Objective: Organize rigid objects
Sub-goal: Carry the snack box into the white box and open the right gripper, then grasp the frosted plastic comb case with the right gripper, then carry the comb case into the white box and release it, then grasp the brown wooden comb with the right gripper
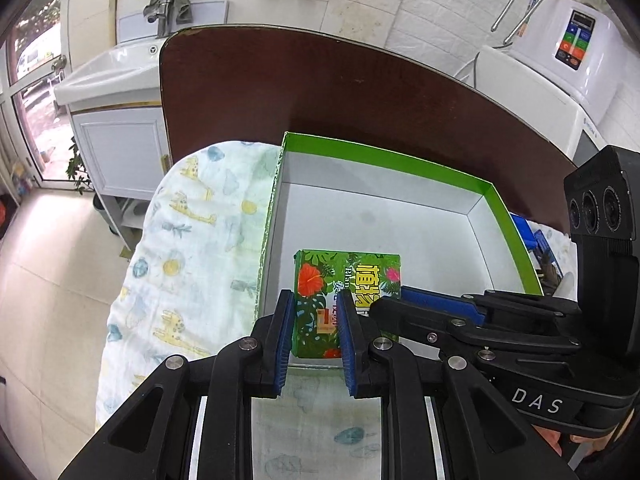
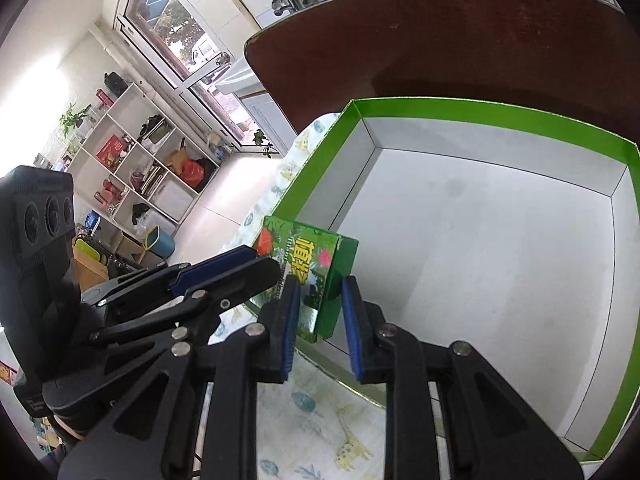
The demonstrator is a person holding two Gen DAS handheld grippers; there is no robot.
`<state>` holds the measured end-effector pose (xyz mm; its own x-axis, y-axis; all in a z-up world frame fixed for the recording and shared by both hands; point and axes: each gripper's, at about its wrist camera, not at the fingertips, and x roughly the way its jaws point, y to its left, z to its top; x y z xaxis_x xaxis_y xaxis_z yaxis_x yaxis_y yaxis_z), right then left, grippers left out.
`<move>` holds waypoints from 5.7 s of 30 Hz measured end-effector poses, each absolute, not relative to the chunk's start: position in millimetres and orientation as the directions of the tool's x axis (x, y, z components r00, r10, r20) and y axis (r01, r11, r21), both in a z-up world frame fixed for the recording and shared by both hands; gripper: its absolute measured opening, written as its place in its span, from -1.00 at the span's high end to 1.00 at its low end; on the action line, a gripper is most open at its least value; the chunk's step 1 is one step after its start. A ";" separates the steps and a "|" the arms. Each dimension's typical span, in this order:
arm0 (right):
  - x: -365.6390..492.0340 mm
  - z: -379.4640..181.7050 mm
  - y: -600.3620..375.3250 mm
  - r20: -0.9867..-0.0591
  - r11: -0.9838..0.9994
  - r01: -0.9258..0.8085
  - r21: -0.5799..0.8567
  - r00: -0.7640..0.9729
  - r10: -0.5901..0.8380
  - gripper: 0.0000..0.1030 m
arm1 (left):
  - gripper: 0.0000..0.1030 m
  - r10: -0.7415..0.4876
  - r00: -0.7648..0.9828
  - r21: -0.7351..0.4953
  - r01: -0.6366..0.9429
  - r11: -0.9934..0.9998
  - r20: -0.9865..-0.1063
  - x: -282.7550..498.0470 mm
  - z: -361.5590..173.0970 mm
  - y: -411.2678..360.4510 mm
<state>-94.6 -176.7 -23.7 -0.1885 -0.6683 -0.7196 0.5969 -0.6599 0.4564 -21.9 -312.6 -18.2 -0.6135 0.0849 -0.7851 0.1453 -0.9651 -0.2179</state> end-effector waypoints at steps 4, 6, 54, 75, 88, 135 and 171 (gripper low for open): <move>-99.4 -34.0 -181.8 -0.752 -0.680 0.583 0.444 -0.170 -0.637 0.62 | 0.63 0.086 -0.588 -0.213 0.150 -0.965 -0.804 -28.6 -29.6 -315.4; -101.6 -37.9 -183.2 -0.770 -0.693 0.574 0.436 -0.160 -0.617 0.62 | 0.63 0.079 -0.591 -0.203 0.148 -0.968 -0.803 -27.8 -28.9 -313.7; -143.8 -61.9 169.3 -0.752 -0.862 0.028 0.506 -0.476 -0.457 0.45 | 0.26 0.358 -0.390 -0.184 -0.418 -0.890 -0.848 -103.9 -64.4 32.9; -114.9 19.2 135.1 -0.573 -0.733 0.240 0.637 -0.489 -0.658 0.79 | 0.44 0.359 -0.513 -0.127 -0.432 -0.893 -0.779 -71.3 19.5 -15.3; -134.3 3.0 -26.5 -0.591 -0.663 0.383 0.644 -0.302 -0.748 0.75 | 0.44 0.167 -0.515 -0.069 -0.204 -0.977 -0.841 -58.5 8.3 -151.6; -83.6 -64.3 202.0 -0.838 -0.930 -0.019 0.367 -0.441 -0.322 0.30 | 0.18 0.366 -0.368 -0.280 -0.266 -0.922 -0.855 -70.8 -13.1 1.1; -92.9 -66.9 186.7 -0.864 -0.948 0.048 0.315 -0.400 -0.307 0.76 | 0.76 0.358 -0.309 -0.308 -0.199 -0.930 -0.881 -94.2 -56.5 19.1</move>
